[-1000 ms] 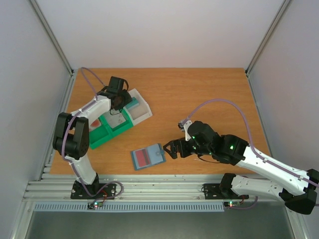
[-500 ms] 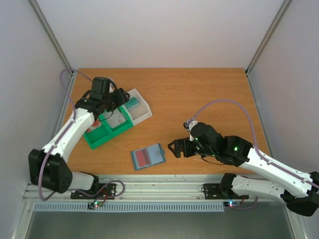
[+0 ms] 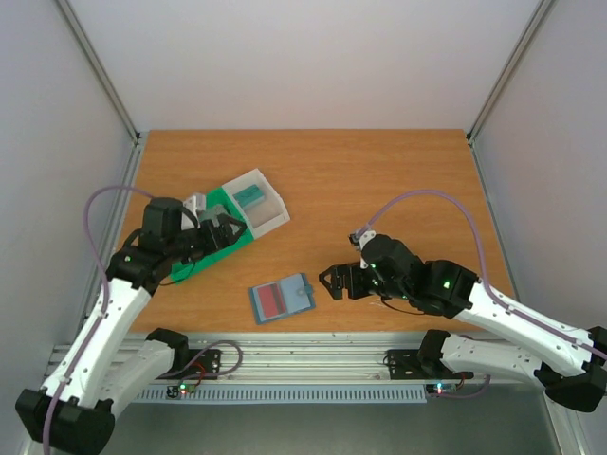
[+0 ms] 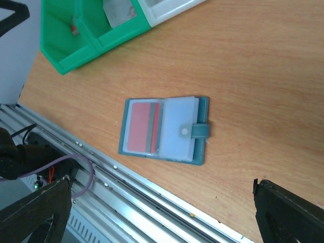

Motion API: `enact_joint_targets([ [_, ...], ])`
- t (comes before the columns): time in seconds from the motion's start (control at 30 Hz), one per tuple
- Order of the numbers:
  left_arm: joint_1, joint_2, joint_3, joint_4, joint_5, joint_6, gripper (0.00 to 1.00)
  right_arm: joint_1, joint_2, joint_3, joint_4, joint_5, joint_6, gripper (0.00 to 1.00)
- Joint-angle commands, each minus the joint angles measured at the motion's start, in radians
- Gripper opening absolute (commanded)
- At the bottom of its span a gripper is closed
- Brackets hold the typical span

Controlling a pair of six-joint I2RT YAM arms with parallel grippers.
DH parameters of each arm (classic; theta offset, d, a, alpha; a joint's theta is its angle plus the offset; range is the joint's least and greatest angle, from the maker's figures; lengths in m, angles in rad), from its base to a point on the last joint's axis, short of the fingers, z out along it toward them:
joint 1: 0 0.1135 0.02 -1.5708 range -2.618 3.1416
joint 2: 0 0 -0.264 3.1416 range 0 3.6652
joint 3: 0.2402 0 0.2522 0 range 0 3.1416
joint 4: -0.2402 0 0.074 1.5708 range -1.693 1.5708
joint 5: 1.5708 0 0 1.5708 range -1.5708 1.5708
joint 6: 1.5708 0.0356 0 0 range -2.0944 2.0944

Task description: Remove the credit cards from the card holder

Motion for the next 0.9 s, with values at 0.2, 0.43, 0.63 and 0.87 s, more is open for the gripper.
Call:
enact_joint_targets([
  [0.2, -0.106, -0.118, -0.258, 0.134, 0.105, -0.127, 0.78, -0.002, 0.100, -0.076, 0.150, -0.099, -0.027, 0.84],
  [0.43, -0.288, -0.034, -0.293, 0.227, 0.043, -0.171, 0.75, -0.002, 0.214, -0.067, 0.205, -0.095, -0.054, 0.55],
  [0.63, -0.302, -0.035, -0.336, 0.266, 0.030, -0.174, 0.75, -0.002, 0.312, -0.059, 0.257, -0.092, -0.059, 0.48],
  [0.87, -0.303, -0.085, -0.419, 0.315, 0.027, -0.196, 0.72, -0.002, 0.405, -0.058, 0.313, -0.066, -0.070, 0.40],
])
